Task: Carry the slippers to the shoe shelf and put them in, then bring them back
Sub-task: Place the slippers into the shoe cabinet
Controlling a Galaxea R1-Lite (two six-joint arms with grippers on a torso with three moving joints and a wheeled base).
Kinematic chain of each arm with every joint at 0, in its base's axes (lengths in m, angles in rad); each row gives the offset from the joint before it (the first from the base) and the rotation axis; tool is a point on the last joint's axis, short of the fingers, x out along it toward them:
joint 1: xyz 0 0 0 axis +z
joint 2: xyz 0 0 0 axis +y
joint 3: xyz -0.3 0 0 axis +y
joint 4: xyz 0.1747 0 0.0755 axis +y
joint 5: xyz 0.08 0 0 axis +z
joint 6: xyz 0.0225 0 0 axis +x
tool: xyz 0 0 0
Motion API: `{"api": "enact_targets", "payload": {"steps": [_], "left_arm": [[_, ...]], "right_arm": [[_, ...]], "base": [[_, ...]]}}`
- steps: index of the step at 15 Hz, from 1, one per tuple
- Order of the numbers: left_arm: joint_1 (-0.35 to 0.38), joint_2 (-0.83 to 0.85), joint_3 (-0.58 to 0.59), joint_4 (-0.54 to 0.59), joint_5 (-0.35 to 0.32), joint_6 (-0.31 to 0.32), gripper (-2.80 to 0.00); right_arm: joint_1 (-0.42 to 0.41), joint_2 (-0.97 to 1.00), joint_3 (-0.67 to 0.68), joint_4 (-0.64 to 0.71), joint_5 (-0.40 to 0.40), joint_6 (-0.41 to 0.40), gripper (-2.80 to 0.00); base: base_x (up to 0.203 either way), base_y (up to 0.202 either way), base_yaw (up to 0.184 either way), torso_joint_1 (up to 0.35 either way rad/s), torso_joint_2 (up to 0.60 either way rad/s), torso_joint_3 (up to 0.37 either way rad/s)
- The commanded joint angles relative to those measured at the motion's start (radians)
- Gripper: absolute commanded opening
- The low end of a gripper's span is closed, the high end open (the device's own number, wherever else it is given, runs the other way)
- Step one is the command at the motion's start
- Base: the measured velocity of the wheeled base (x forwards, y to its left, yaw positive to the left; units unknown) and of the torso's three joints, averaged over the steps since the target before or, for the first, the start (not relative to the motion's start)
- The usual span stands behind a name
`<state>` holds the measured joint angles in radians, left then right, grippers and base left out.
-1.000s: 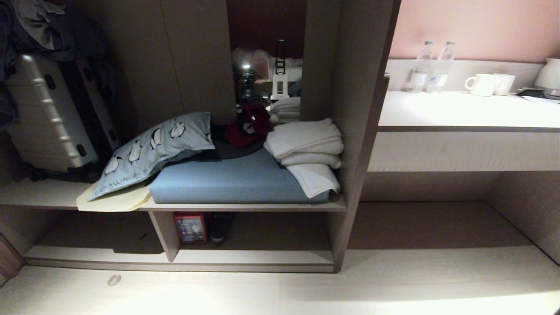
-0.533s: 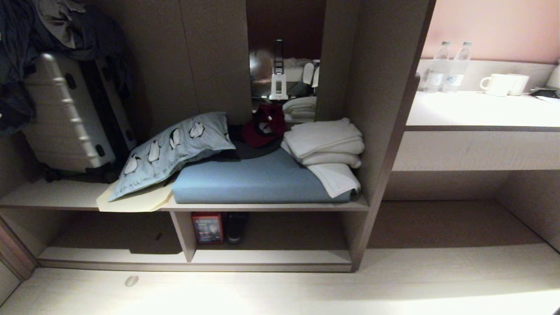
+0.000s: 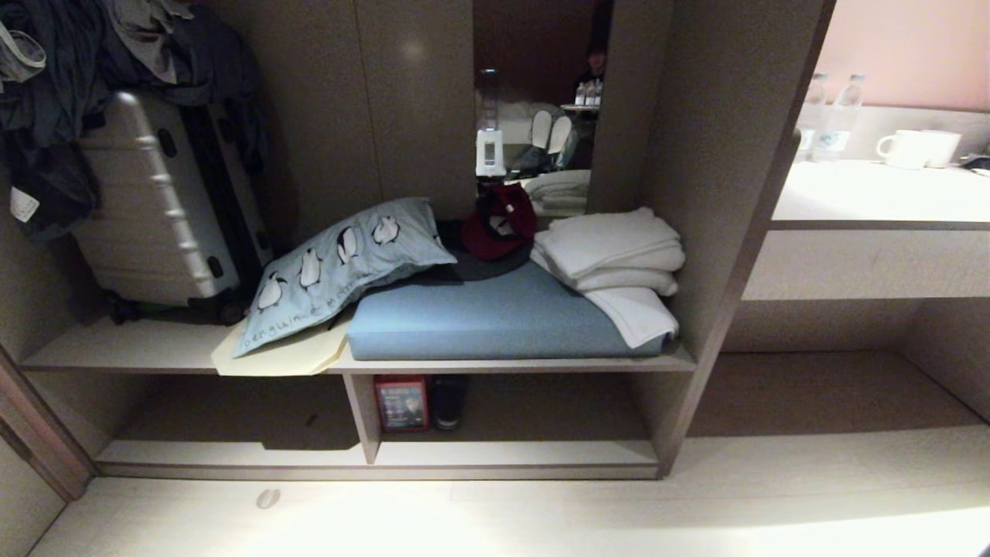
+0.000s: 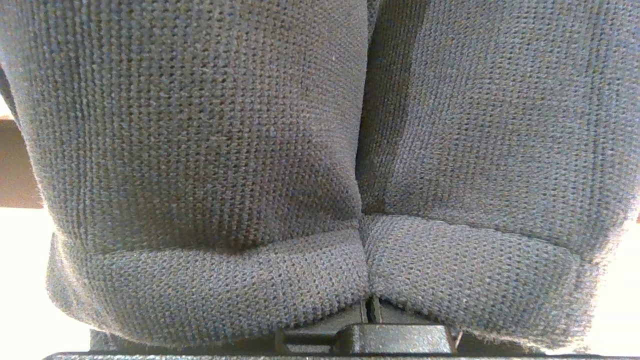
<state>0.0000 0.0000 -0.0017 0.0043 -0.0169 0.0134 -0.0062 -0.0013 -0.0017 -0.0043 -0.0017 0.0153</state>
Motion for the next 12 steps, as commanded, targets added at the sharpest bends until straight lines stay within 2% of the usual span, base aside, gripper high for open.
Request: {"api": "enact_targets", "payload": {"steps": [1, 6, 12], "left_arm": [[0.0, 0.0, 0.0, 0.0, 0.0, 0.0, -2.8], [0.0, 0.0, 0.0, 0.0, 0.002, 0.0, -2.8], [0.0, 0.0, 0.0, 0.0, 0.002, -0.001, -2.8]], "right_arm": [[0.0, 0.0, 0.0, 0.0, 0.0, 0.0, -2.8], [0.001, 0.0, 0.0, 0.0, 0.0, 0.0, -2.8], [0.0, 0.0, 0.0, 0.0, 0.0, 0.0, -2.8]], "base": [[0.0, 0.194, -0.003, 0.003, 0.0, 0.002], [-0.036, 0.188, -0.007, 0.005, 0.0, 0.002], [-0.015, 0.015, 0.0, 0.0, 0.0, 0.0]]}}
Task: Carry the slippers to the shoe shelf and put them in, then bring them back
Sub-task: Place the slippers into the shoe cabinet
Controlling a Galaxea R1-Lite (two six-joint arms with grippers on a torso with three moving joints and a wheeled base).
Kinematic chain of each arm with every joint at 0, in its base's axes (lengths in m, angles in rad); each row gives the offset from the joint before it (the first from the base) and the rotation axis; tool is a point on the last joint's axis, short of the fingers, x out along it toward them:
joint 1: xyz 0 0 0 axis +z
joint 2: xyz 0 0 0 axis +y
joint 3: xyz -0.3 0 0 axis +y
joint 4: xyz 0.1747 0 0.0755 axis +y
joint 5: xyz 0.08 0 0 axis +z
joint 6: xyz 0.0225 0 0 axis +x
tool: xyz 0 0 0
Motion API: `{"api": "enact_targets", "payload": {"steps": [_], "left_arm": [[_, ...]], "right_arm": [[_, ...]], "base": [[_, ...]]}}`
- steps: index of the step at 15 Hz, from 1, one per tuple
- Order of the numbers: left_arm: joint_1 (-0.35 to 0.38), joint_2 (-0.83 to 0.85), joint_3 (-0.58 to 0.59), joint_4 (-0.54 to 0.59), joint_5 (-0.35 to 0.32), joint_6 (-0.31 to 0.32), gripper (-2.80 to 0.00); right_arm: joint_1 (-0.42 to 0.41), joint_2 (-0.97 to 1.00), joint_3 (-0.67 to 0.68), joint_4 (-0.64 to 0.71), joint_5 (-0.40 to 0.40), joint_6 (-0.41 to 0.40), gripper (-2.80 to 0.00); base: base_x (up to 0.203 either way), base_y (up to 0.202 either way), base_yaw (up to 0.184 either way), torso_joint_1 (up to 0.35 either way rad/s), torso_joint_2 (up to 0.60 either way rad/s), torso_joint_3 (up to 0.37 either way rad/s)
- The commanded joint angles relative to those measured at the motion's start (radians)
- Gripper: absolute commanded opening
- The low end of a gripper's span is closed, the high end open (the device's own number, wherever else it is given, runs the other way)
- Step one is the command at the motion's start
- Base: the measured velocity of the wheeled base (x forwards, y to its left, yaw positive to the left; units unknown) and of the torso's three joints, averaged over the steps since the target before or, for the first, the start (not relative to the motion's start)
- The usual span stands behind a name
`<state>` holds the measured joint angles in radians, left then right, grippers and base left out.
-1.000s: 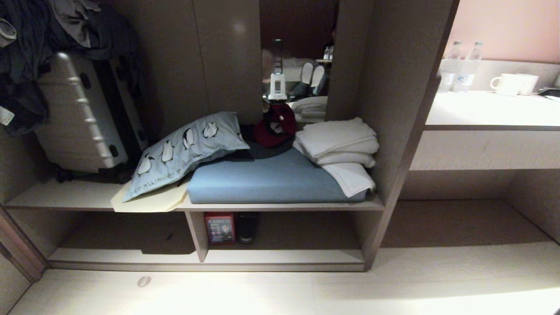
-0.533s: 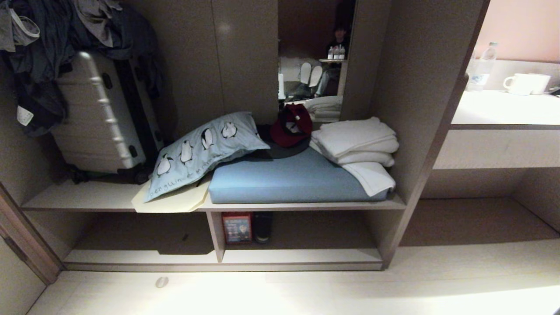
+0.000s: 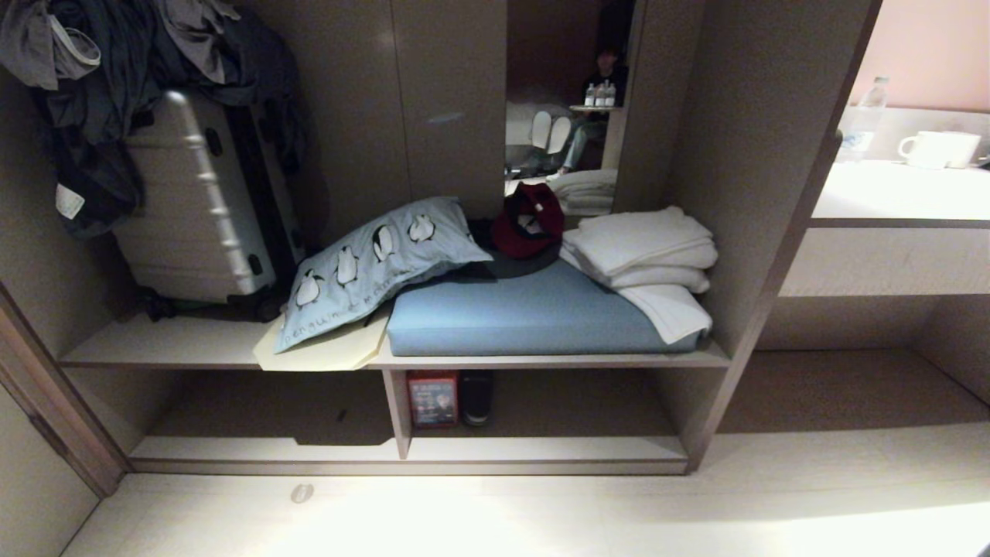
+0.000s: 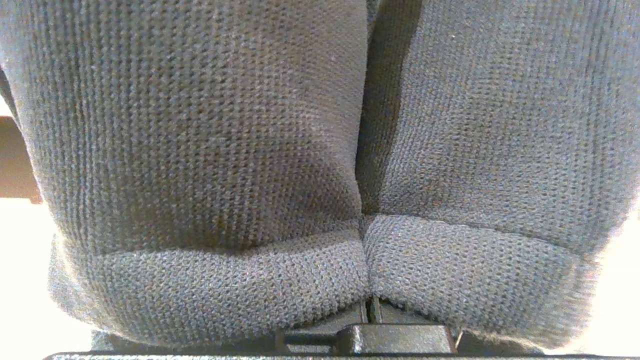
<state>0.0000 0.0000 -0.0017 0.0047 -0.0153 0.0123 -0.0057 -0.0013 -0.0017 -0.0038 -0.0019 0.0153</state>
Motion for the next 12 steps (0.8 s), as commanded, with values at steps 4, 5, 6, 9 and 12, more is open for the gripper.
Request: {"api": "enact_targets", "payload": {"steps": [4, 5, 6, 9, 12], "left_arm": [[0.0, 0.0, 0.0, 0.0, 0.0, 0.0, -2.8], [0.0, 0.0, 0.0, 0.0, 0.0, 0.001, -2.8], [0.0, 0.0, 0.0, 0.0, 0.0, 0.001, -2.8], [0.0, 0.0, 0.0, 0.0, 0.0, 0.0, -2.8], [0.0, 0.0, 0.0, 0.0, 0.0, 0.0, -2.8]], "right_arm": [[0.0, 0.0, 0.0, -0.001, 0.0, 0.0, -2.8], [0.0, 0.0, 0.0, -0.001, -0.001, 0.0, -2.8], [0.0, 0.0, 0.0, -0.001, 0.0, 0.0, -2.8], [0.001, 0.0, 0.0, -0.001, -0.001, 0.0, -2.8], [0.0, 0.0, 0.0, -0.001, 0.0, 0.0, -2.8]], "base": [[0.0, 0.0, 0.0, 0.002, 0.0, -0.031], [0.0, 0.0, 0.0, 0.007, 0.0, -0.158], [0.0, 0.0, 0.0, 0.001, 0.0, -0.167], [0.0, 0.0, 0.0, 0.005, 0.0, -0.189], [0.0, 0.0, 0.0, 0.002, 0.0, -0.201]]}}
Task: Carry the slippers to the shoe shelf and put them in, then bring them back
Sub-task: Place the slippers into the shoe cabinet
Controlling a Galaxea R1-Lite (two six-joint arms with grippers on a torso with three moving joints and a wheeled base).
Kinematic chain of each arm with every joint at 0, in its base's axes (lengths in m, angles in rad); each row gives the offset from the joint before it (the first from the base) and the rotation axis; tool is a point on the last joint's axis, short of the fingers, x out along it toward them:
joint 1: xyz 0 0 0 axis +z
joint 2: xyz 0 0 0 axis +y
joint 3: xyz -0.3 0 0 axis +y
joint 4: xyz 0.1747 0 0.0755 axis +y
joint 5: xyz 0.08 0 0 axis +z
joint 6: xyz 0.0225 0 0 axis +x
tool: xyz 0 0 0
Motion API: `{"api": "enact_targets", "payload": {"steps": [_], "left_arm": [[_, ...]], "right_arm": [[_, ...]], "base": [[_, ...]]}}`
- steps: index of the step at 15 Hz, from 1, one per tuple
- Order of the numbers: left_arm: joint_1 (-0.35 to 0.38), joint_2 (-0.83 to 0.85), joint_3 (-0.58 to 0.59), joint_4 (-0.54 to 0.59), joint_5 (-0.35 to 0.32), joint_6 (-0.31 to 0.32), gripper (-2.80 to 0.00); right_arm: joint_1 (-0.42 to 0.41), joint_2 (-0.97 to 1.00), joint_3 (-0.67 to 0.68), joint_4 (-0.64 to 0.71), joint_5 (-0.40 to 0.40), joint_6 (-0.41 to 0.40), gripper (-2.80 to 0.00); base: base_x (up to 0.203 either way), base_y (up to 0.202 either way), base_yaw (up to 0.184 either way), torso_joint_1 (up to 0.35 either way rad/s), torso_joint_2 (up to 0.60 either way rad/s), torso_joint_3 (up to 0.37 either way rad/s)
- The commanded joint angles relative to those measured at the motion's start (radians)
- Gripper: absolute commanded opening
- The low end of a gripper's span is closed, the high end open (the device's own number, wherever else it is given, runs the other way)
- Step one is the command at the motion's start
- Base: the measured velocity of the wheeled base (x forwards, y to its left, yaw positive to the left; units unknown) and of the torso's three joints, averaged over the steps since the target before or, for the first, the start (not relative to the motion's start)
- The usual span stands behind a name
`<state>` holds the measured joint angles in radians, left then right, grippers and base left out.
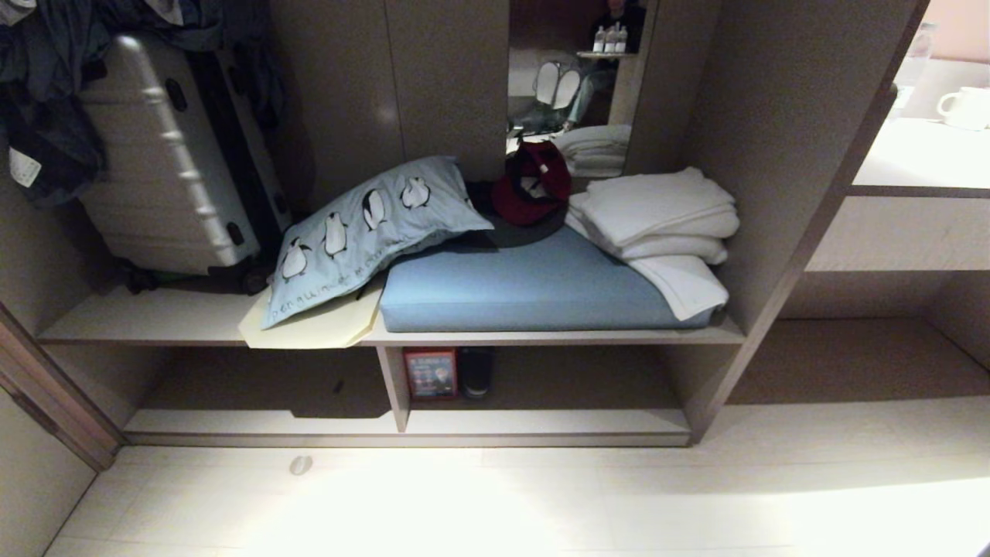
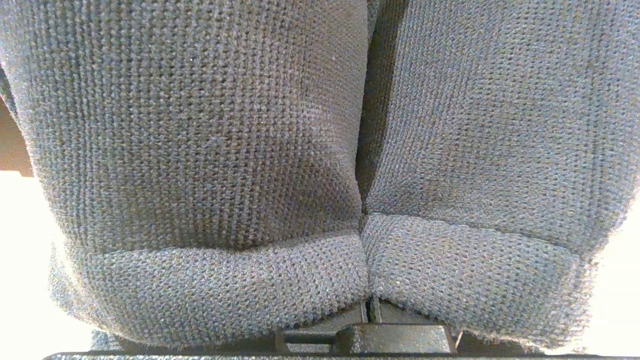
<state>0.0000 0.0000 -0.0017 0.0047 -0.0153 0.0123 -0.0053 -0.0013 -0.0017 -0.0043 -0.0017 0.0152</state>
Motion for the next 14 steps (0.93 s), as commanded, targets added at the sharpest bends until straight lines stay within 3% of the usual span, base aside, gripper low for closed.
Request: {"api": "enact_targets", "payload": {"steps": [1, 14], "left_arm": [[0.0, 0.0, 0.0, 0.0, 0.0, 0.0, -2.8], [0.0, 0.0, 0.0, 0.0, 0.0, 0.0, -2.8]], "right_arm": [[-0.001, 0.0, 0.0, 0.0, -0.001, 0.0, -2.8], [0.0, 0.0, 0.0, 0.0, 0.0, 0.0, -2.8]], "base": [[0.0, 0.0, 0.0, 0.007, 0.0, -0.202], [0.0, 0.0, 0.0, 0.003, 0.0, -0.196]]}}
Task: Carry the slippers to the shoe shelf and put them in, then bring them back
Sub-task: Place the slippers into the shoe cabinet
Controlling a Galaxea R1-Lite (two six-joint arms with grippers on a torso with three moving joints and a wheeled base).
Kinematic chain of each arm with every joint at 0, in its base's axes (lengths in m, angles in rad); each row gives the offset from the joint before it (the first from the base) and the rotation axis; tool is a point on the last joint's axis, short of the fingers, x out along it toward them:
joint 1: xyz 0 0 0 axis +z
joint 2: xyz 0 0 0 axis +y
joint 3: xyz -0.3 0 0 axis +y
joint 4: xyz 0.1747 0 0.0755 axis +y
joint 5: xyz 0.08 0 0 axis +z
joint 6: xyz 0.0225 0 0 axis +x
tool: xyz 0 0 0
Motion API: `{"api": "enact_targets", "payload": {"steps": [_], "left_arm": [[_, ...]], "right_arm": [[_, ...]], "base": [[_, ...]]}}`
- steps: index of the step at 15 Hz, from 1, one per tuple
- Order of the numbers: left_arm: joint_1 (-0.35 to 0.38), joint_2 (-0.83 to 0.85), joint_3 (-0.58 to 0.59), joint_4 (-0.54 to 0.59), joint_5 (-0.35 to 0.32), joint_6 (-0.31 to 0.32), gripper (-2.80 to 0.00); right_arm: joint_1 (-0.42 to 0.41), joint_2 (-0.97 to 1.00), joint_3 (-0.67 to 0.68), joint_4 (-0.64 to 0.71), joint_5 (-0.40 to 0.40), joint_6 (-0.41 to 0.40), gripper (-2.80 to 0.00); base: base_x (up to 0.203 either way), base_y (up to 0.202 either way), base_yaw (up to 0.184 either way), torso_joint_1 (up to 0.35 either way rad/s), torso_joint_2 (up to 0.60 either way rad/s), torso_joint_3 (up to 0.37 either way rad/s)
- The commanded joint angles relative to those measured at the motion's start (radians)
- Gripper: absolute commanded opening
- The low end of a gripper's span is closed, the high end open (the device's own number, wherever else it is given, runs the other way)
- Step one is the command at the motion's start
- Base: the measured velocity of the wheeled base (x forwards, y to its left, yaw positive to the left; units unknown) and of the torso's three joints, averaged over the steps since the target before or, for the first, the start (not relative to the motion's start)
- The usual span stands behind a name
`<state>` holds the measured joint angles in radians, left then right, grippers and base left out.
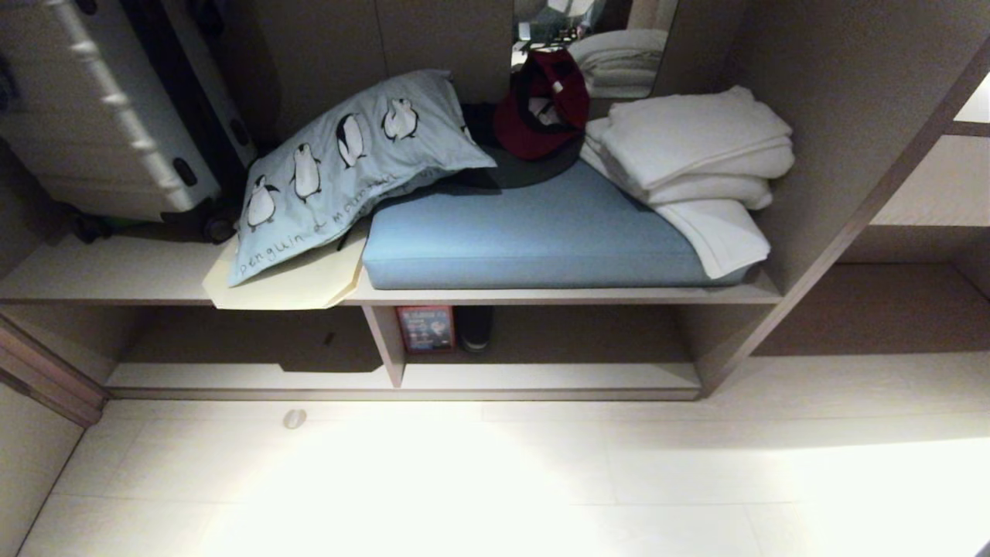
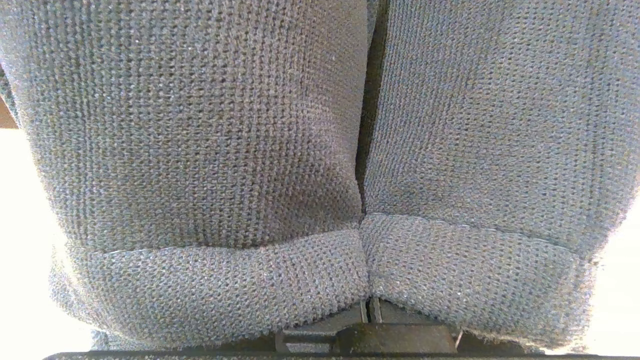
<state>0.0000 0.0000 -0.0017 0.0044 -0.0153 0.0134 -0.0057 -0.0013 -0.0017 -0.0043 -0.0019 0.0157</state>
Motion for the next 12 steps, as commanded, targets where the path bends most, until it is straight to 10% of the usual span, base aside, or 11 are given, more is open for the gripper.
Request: {"api": "enact_targets", "payload": {"steps": [1, 12], "left_arm": [[0.0, 0.0, 0.0, 0.0, 0.0, -0.001, -2.8], [0.0, 0.0, 0.0, 0.0, 0.0, 0.0, -2.8]], "right_arm": [[0.0, 0.0, 0.0, 0.0, -0.001, 0.0, -2.8], [0.0, 0.0, 0.0, 0.0, 0.0, 0.0, -2.8]], "base": [[0.0, 0.0, 0.0, 0.002, 0.0, -0.19], [0.0, 0.0, 0.0, 0.002, 0.0, -0.197]]}}
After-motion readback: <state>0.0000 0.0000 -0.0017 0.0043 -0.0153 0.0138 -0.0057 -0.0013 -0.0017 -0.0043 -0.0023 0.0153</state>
